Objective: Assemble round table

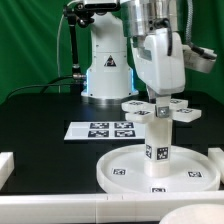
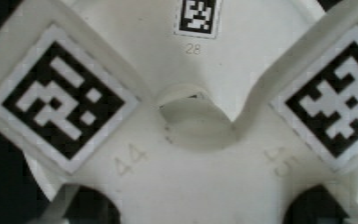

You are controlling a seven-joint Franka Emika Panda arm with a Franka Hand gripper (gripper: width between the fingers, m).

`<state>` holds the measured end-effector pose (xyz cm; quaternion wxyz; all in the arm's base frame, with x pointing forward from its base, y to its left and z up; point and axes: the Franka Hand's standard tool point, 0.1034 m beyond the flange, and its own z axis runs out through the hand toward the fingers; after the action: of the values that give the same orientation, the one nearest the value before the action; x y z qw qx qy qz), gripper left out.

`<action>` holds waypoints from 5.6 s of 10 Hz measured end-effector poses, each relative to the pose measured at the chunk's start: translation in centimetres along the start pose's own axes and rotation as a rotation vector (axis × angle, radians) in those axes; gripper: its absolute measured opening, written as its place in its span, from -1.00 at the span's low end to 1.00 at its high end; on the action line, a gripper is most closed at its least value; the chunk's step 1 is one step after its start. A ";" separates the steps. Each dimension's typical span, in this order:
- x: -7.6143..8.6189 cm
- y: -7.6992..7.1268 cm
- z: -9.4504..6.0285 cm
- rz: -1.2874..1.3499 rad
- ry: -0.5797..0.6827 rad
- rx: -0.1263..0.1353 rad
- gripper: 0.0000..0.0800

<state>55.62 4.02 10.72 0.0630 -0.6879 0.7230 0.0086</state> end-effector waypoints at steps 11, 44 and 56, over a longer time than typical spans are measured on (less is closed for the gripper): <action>-0.4 -0.3 -2.6 0.127 -0.078 0.012 0.62; -0.8 -0.1 -2.0 -2.874 -0.044 -0.142 0.62; 0.3 0.5 -0.1 -2.854 -0.087 -0.164 0.62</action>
Offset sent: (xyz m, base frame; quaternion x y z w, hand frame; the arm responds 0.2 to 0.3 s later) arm -0.0022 -0.0013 0.0016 -0.0126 0.0031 0.2054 0.9786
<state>55.09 3.78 10.78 -0.0001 -0.8142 -0.5806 0.0006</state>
